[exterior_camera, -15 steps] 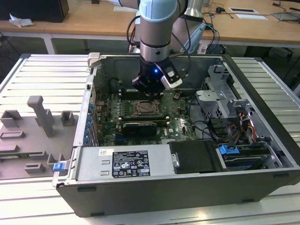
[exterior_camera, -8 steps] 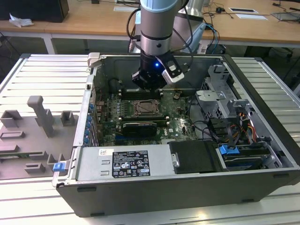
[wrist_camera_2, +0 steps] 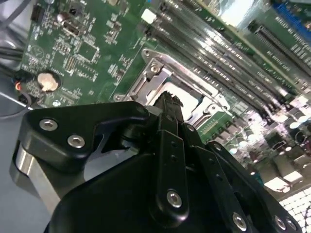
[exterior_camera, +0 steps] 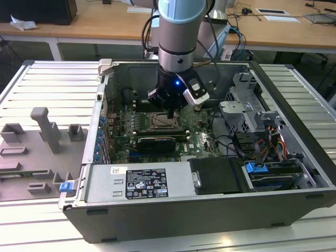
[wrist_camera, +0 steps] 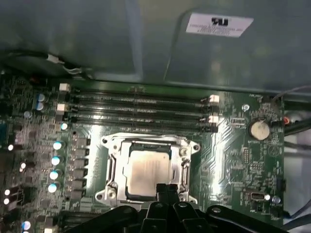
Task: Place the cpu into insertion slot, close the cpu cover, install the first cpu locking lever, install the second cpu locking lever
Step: 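Install the second cpu locking lever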
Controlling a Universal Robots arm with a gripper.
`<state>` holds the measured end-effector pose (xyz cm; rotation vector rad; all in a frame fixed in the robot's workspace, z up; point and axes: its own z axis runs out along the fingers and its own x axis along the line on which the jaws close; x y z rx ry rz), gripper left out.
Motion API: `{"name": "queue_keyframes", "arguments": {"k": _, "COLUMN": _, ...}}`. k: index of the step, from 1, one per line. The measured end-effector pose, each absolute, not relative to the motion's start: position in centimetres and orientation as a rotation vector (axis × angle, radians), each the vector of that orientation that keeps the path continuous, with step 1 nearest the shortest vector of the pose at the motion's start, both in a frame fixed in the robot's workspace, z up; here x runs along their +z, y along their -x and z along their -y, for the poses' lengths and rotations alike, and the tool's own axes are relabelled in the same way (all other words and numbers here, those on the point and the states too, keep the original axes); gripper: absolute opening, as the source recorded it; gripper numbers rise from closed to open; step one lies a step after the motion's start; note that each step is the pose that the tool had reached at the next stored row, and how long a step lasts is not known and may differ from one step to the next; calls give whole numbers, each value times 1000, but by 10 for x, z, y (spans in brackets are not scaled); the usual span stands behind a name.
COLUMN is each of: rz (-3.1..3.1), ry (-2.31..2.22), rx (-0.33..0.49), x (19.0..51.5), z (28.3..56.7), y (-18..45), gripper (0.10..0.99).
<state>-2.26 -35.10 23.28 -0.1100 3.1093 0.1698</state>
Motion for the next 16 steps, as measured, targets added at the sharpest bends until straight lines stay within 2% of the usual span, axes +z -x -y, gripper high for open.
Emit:
{"name": "queue_keyframes", "arguments": {"k": 11, "rz": -3120, "ry": 109, "rx": 177, "x": 233, "z": 378, "y": 23, "gripper": 106}}
{"name": "queue_keyframes", "arguments": {"k": 16, "rz": -3116, "ry": 109, "rx": 230, "x": 230, "z": 383, "y": 50, "gripper": 106}}
